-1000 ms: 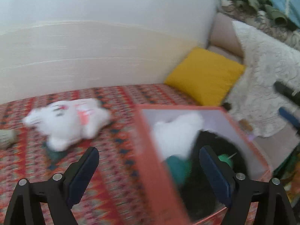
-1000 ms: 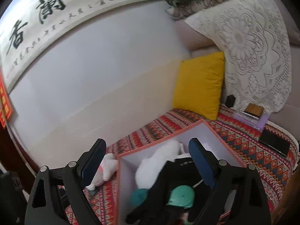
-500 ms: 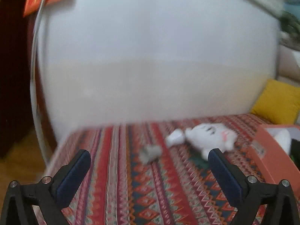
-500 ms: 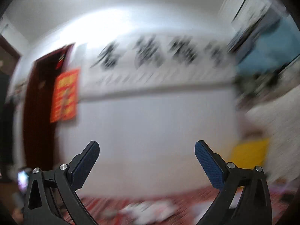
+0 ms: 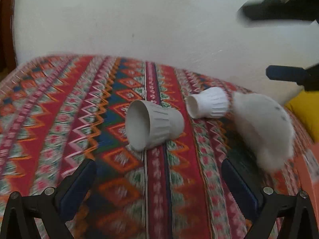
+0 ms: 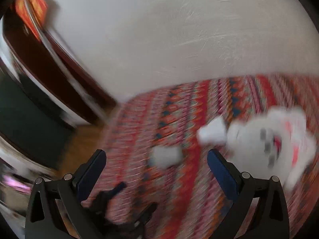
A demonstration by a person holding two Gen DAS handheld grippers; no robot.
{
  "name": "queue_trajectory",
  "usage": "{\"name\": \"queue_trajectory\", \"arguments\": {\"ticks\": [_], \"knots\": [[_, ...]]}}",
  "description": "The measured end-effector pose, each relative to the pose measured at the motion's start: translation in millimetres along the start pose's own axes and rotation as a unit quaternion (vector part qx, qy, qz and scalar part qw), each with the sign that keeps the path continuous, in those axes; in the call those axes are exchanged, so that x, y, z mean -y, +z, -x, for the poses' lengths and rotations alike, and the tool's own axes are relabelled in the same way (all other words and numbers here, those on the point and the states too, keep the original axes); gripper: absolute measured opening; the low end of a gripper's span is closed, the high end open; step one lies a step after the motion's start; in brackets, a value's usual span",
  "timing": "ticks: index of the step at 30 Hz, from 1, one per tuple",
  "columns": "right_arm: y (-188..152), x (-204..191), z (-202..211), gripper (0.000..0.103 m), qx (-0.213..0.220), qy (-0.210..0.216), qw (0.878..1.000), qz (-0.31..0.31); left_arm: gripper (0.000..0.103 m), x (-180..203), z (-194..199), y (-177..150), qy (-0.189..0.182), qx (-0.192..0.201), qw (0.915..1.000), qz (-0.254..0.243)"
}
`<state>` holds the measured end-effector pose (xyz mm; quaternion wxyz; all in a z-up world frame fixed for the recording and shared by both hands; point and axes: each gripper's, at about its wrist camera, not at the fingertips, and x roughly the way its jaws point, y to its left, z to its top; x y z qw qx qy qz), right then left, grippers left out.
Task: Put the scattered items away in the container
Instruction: 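Grasp the grey bulb cup with the left tool while the right tool grasps the white bulb base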
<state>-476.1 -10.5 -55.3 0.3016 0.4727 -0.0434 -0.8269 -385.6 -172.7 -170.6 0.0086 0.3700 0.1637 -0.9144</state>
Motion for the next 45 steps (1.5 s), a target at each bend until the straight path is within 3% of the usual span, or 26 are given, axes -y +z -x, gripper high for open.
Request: {"name": "queue_trajectory", "arguments": {"ticks": [2,5,7,9,10,11,13,15,17,23,28,31,33,35,37,40,45], "knots": [[26,-2,-40,0.103,-0.035,-0.062,0.996,0.049,0.103,-4,-22,6,0.006,-0.009,0.9998,0.015],[36,10,-99,0.103,-0.117,-0.154,0.975,0.11,0.103,-12,-45,12,0.008,-0.017,0.9992,0.035],[31,20,-129,0.102,-0.163,-0.176,0.962,0.127,0.103,-8,-54,16,0.023,-0.01,0.9995,0.022],[23,26,-148,0.096,-0.189,-0.18,0.955,0.142,0.103,-3,-59,20,0.029,-0.006,0.9995,0.01],[19,28,-155,0.07,-0.197,-0.181,0.953,0.145,0.098,0,-62,23,0.031,-0.004,0.9995,0.003],[17,34,-159,0.054,-0.202,-0.179,0.953,0.136,0.081,2,-63,24,0.03,-0.007,0.9995,-0.006],[12,41,-155,0.054,-0.2,-0.156,0.96,0.118,0.078,3,-60,25,0.027,-0.013,0.9994,-0.02],[7,39,-136,0.05,-0.176,-0.141,0.967,0.118,0.078,0,-39,22,0.018,-0.002,0.9997,-0.016],[0,31,-103,0.017,-0.147,-0.109,0.977,0.105,0.078,-3,-12,17,0.004,0.014,0.9999,-0.008],[-57,-3,24,0.012,-0.052,-0.015,0.995,0.086,0.078,1,121,-24,-0.025,0.074,0.997,0.0],[-120,-29,118,0.007,0.012,0.067,0.995,0.07,0.078,6,217,-65,-0.016,0.107,0.9941,-0.006],[-146,-47,136,0.007,0.017,0.073,0.993,0.087,0.078,7,251,-84,-0.008,0.105,0.9943,-0.02],[-162,-58,138,0.02,0.013,0.064,0.993,0.101,0.078,4,260,-95,0.0,0.095,0.9951,-0.028],[-168,-55,116,0.093,0.004,0.022,0.997,0.079,0.078,-2,263,-105,0.004,0.081,0.9962,-0.033],[-174,-50,90,0.095,0.003,0.011,0.998,0.064,0.078,-10,259,-113,0.002,0.067,0.997,-0.039],[-177,-49,30,0.095,-0.039,0.008,0.998,0.055,0.078,-22,256,-124,0.007,0.064,0.9968,-0.046],[-168,-45,-38,0.095,-0.061,-0.006,0.998,0.024,0.078,-50,239,-116,0.001,0.05,0.9986,-0.02]]}}
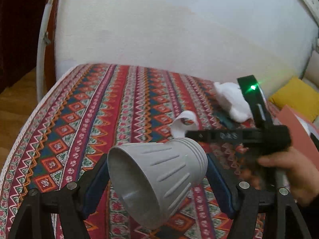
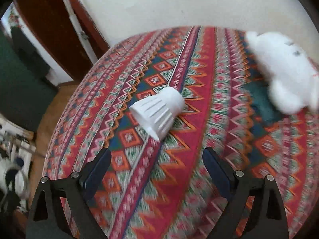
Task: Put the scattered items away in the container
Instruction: 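Grasp the grey bulb cup with the left tool while the right tool grasps the white bulb base, then carry grey cup and white bulb base over the pink box and open both tools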
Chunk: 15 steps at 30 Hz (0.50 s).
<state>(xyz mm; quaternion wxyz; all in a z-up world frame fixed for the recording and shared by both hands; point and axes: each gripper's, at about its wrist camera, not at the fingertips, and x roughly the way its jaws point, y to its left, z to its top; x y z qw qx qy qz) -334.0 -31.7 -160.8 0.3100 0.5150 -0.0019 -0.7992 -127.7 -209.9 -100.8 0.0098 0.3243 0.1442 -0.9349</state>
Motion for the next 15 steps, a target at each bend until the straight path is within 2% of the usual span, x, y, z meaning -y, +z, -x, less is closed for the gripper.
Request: {"name": "queue_trajectory", "arguments": {"ticks": [4,6,7,8,9,11,15], "knots": [[26,10,-38,0.096,0.01,0.02,0.998,-0.06,0.078,-12,-6,12,0.012,0.012,0.9999,0.001],[35,15,-48,0.101,0.018,0.02,0.996,-0.085,0.078,-19,-7,14,0.014,0.013,0.9998,0.007],[39,17,-52,0.096,0.021,0.017,0.995,-0.097,0.078,-22,-8,14,0.015,0.012,0.9997,0.011],[40,19,-52,0.07,0.024,0.006,0.994,-0.11,0.078,-24,-9,15,0.017,0.01,0.9997,0.015],[40,22,-51,0.071,0.023,0.002,0.992,-0.122,0.078,-26,-10,15,0.02,0.008,0.9996,0.019],[39,26,-45,0.07,0.019,0.045,0.989,-0.139,0.078,-29,-11,15,0.02,0.005,0.9995,0.025],[26,25,-14,0.07,0.023,0.079,0.986,-0.142,0.078,-22,-10,18,0.014,0.012,0.9997,0.018]]}}
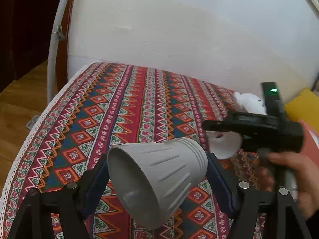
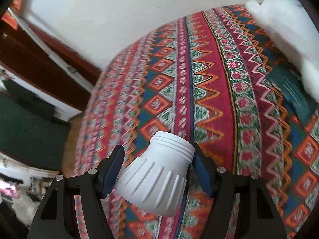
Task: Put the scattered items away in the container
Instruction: 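Carry grey cup and white bulb base over the pink box and open both tools, then move both tools back toward the white plush toy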
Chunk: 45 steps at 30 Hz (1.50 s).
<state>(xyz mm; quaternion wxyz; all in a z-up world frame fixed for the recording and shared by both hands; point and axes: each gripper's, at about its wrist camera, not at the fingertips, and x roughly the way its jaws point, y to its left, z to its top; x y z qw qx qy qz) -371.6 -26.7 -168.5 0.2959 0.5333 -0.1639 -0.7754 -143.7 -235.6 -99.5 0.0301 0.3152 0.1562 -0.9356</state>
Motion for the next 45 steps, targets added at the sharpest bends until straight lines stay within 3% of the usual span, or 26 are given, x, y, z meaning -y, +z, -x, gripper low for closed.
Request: {"name": "queue_trajectory", "arguments": {"ticks": [10,16,21,24,27,30,33,35,38,42,44,45], "knots": [[-90,-37,175,0.07,0.073,0.047,0.991,0.101,0.078,34,55,-1,-0.054,0.034,0.9979,-0.005],[-137,-82,305,0.07,0.208,0.082,0.96,0.166,0.078,101,91,7,-0.088,0.068,0.9918,-0.063],[-152,-83,399,0.07,0.311,0.08,0.93,0.178,0.078,184,98,25,-0.14,0.074,0.9817,-0.105],[-155,-53,458,0.07,0.374,0.078,0.912,0.147,0.078,245,98,38,-0.181,0.074,0.9717,-0.133],[-161,-15,512,0.071,0.435,0.052,0.892,0.108,0.078,322,91,48,-0.233,0.07,0.9545,-0.173],[-170,31,562,0.071,0.493,-0.021,0.867,0.067,0.078,394,73,50,-0.27,0.049,0.9391,-0.207],[-174,78,597,0.071,0.511,-0.107,0.852,0.026,0.078,461,41,44,-0.293,0.017,0.9265,-0.235],[-165,123,597,0.071,0.505,-0.134,0.852,-0.017,0.078,499,12,34,-0.297,-0.009,0.9206,-0.254],[-147,194,586,0.071,0.48,-0.123,0.865,-0.082,0.078,539,-32,18,-0.279,-0.055,0.9187,-0.275],[-119,265,562,0.074,0.439,-0.123,0.88,-0.133,0.081,552,-70,8,-0.272,-0.124,0.9187,-0.259],[-114,276,557,0.094,0.44,-0.122,0.877,-0.148,0.085,548,-71,8,-0.273,-0.122,0.9214,-0.248],[-113,276,559,0.097,0.446,-0.124,0.874,-0.146,0.086,545,-68,9,-0.271,-0.115,0.9235,-0.246]]}}
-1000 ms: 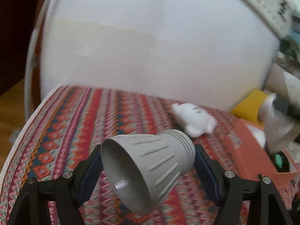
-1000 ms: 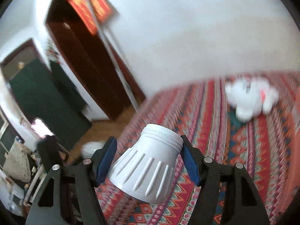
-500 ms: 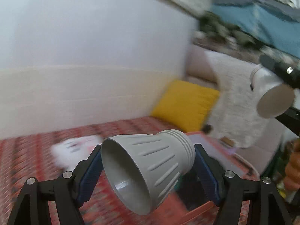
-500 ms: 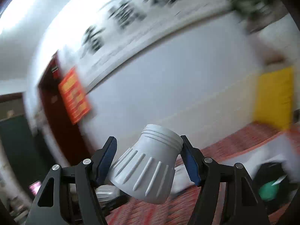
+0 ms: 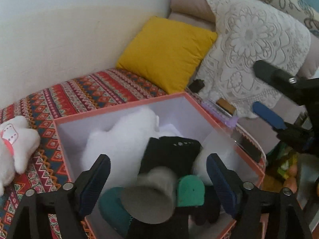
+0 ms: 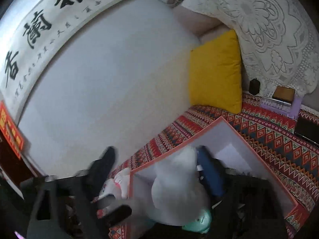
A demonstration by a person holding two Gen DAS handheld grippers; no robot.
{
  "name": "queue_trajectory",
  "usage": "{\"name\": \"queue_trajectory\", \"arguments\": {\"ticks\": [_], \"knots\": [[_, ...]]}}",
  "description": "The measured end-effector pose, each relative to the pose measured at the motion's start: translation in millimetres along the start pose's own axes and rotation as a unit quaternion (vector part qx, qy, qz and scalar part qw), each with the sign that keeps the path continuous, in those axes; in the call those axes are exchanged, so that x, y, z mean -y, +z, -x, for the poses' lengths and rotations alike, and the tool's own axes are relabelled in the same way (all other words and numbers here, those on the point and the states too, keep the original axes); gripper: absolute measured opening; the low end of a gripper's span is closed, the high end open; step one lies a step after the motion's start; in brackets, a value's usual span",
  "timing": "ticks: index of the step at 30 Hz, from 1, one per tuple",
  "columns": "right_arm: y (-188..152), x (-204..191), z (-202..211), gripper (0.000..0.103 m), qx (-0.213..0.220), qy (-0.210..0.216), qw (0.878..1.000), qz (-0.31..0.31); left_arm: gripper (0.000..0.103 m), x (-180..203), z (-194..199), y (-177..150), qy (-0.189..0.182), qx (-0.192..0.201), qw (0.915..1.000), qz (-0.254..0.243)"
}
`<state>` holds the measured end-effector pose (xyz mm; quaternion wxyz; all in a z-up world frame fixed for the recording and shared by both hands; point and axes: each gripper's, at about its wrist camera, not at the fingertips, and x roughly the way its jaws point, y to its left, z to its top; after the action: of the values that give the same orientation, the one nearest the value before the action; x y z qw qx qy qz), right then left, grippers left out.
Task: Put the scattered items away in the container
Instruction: 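Move both tools back toward the white plush toy, then grasp the dark green packet with the right tool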
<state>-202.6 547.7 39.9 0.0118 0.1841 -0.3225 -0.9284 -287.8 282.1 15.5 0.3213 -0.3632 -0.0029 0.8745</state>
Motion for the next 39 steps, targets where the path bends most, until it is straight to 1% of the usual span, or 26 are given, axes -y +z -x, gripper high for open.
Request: {"name": "queue_trajectory", "arguments": {"ticks": [4,6,8,10,12,13,14,15,16,17,18,21,23,25,27,28,29,31,32,34,37,39], "knots": [[9,-11,12,0.097,0.031,0.014,0.999,0.018,0.089,-11,30,-11,0.016,0.025,0.9996,0.003],[11,-17,18,0.098,0.032,0.027,0.999,0.019,0.09,-19,49,-21,0.031,0.038,0.9988,0.006],[8,-29,24,0.099,0.028,0.025,0.999,0.031,0.09,-27,67,-31,0.044,0.049,0.9978,0.007],[3,-40,29,0.099,0.027,0.025,0.998,0.043,0.091,-37,94,-52,0.071,0.069,0.9951,0.006],[-5,-55,35,0.099,0.027,0.032,0.998,0.053,0.092,-47,123,-73,0.123,0.093,0.9881,0.003],[-7,-64,38,0.1,0.027,0.038,0.997,0.058,0.093,-51,138,-83,0.155,0.104,0.9824,0.0],[-10,-72,41,0.1,0.028,0.043,0.997,0.063,0.094,-55,154,-94,0.19,0.116,0.9749,-0.003],[-14,-82,45,0.1,0.03,0.05,0.996,0.071,0.095,-59,168,-102,0.215,0.124,0.9686,-0.004],[-19,-92,48,0.101,0.033,0.057,0.995,0.081,0.097,-63,181,-109,0.237,0.132,0.9625,-0.003],[-23,-107,54,0.101,0.037,0.065,0.993,0.095,0.099,-69,199,-119,0.262,0.142,0.9545,0.003],[-28,-121,60,0.102,0.041,0.073,0.991,0.109,0.1,-75,213,-127,0.279,0.147,0.9489,0.011],[-46,-166,74,0.102,0.046,0.105,0.982,0.15,0.101,-95,253,-149,0.315,0.156,0.9353,0.043],[-65,-202,79,0.102,0.039,0.137,0.973,0.179,0.102,-104,270,-161,0.334,0.162,0.9268,0.055],[-89,-235,79,0.103,0.02,0.176,0.964,0.196,0.102,-117,288,-175,0.353,0.163,0.9186,0.068],[-119,-266,70,0.103,-0.014,0.211,0.954,0.214,0.102,-132,299,-188,0.364,0.16,0.9137,0.081],[-135,-282,64,0.103,-0.033,0.225,0.948,0.224,0.102,-138,303,-194,0.368,0.158,0.9119,0.087],[-147,-291,58,0.103,-0.047,0.227,0.945,0.231,0.102,-147,306,-202,0.373,0.155,0.9098,0.094],[-181,-310,36,0.103,-0.084,0.217,0.941,0.245,0.102,-169,307,-216,0.379,0.147,0.9069,0.112],[-190,-314,28,0.103,-0.095,0.211,0.941,0.246,0.102,-177,306,-222,0.377,0.144,0.9073,0.118],[-210,-316,3,0.103,-0.124,0.189,0.943,0.242,0.102,-201,298,-233,0.362,0.132,0.9133,0.131],[-231,-305,-43,0.103,-0.174,0.152,0.946,0.226,0.102,-227,273,-237,0.346,0.106,0.9224,0.134],[-238,-295,-65,0.103,-0.189,0.127,0.946,0.23,0.102,-243,249,-233,0.32,0.09,0.9321,0.144]]}}
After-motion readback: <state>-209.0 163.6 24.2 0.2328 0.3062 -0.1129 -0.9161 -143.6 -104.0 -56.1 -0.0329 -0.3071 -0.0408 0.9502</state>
